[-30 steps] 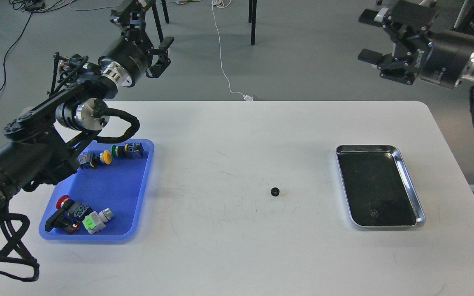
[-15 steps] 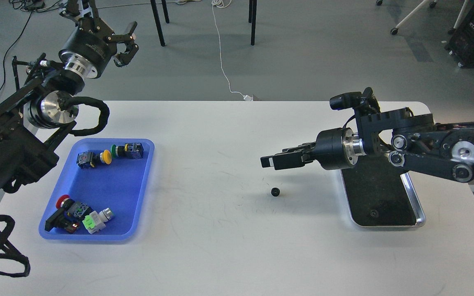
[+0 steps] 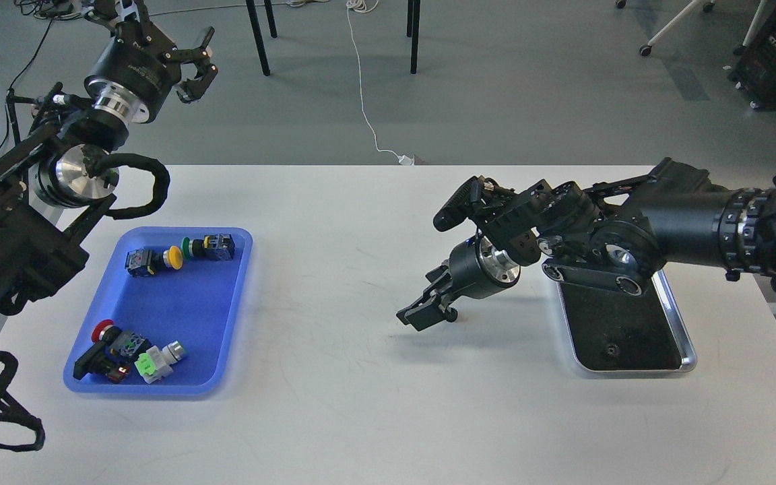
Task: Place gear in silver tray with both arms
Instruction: 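Reach the right gripper down to the second black gear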
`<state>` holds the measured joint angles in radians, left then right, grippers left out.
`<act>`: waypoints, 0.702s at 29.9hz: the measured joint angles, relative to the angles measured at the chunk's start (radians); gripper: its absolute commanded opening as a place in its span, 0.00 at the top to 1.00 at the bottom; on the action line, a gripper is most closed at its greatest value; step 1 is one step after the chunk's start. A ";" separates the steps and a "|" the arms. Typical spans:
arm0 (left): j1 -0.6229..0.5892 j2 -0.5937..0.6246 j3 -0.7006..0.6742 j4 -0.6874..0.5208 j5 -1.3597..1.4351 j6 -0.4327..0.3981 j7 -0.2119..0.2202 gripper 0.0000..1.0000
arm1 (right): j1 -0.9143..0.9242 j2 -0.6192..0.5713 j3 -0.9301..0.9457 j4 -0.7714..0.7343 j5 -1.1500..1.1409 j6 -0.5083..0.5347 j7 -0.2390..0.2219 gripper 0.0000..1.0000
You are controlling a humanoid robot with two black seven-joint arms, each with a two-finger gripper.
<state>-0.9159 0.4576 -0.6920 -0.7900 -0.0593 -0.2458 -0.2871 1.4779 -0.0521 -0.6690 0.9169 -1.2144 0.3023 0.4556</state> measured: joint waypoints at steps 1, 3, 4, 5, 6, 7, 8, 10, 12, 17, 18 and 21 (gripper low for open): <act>0.002 0.007 0.000 0.000 0.000 -0.002 0.000 0.03 | 0.003 0.014 -0.006 -0.007 -0.001 0.013 0.002 0.10; 0.005 0.019 0.000 0.000 0.000 -0.007 -0.001 0.03 | 0.004 0.037 -0.030 -0.016 -0.003 0.025 0.003 0.12; 0.007 0.024 0.000 0.000 0.000 -0.010 -0.001 0.03 | 0.005 0.044 -0.047 -0.024 -0.004 0.027 0.003 0.13; 0.008 0.029 0.000 0.000 -0.002 -0.013 -0.001 0.03 | 0.005 0.048 -0.066 -0.032 -0.005 0.028 0.003 0.14; 0.010 0.034 0.000 0.000 -0.006 -0.017 -0.001 0.03 | 0.005 0.049 -0.088 -0.043 -0.008 0.029 0.003 0.16; 0.012 0.039 0.000 0.000 -0.010 -0.021 -0.001 0.03 | 0.005 0.051 -0.110 -0.054 -0.013 0.029 0.003 0.18; 0.015 0.043 0.000 0.000 -0.013 -0.024 -0.001 0.03 | 0.005 0.051 -0.125 -0.061 -0.018 0.029 0.003 0.21; 0.019 0.052 0.000 -0.001 -0.019 -0.029 -0.001 0.03 | 0.001 0.052 -0.146 -0.076 -0.032 0.029 0.002 0.25; 0.022 0.056 0.000 -0.001 -0.020 -0.032 -0.002 0.03 | -0.002 0.052 -0.152 -0.087 -0.043 0.029 -0.001 0.29; 0.029 0.058 -0.009 0.000 -0.020 -0.034 -0.004 0.03 | -0.005 0.052 -0.154 -0.101 -0.048 0.025 -0.003 0.34; 0.030 0.058 -0.011 0.000 -0.020 -0.034 -0.004 0.03 | -0.006 0.052 -0.154 -0.102 -0.048 0.024 -0.003 0.34; 0.031 0.058 -0.014 0.000 -0.020 -0.034 -0.004 0.03 | -0.012 0.052 -0.150 -0.102 -0.046 0.023 -0.003 0.36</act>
<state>-0.8853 0.5154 -0.7059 -0.7900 -0.0798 -0.2799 -0.2915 1.4663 0.0000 -0.8187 0.8148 -1.2608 0.3256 0.4526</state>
